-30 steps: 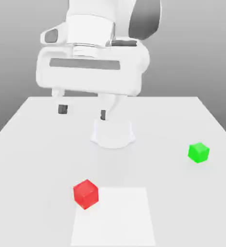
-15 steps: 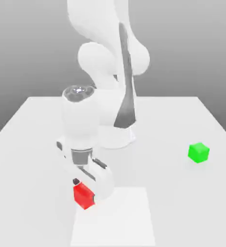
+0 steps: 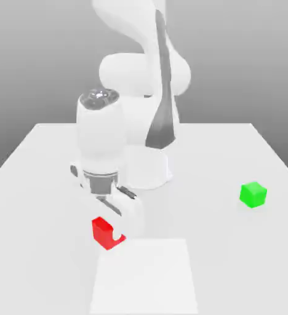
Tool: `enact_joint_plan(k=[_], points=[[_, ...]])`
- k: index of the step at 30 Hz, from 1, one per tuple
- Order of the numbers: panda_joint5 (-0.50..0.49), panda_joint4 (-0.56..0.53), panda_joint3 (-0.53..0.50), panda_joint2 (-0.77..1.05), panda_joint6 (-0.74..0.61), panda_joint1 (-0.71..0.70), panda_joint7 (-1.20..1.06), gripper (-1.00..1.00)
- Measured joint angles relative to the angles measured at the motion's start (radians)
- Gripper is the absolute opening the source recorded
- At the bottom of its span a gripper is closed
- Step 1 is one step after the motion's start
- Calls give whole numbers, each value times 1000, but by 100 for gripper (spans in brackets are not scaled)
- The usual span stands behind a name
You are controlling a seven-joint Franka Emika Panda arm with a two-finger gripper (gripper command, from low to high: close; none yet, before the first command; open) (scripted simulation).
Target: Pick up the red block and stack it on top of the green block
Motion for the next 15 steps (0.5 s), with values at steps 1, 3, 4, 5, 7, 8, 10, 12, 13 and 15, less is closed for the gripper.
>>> enact_joint_plan(k=[1,3,4,5,7,8,10,12,13,15], points=[[14,-1,19,-22,-16,32,-6,-100],[42,-4,59,-61,-46,91,-20,-100],[58,-5,81,-80,-59,124,-27,-100],[74,-7,104,-98,-72,159,-35,-100],[104,-11,149,-131,-96,230,-49,-100],[119,-13,171,-147,-106,266,-55,-100],[149,-18,214,-175,-125,341,-70,-100],[179,-23,257,-199,-141,415,-83,-100],[193,-26,279,-209,-148,452,-90,-100],[221,-33,322,-226,-157,527,-102,-100]])
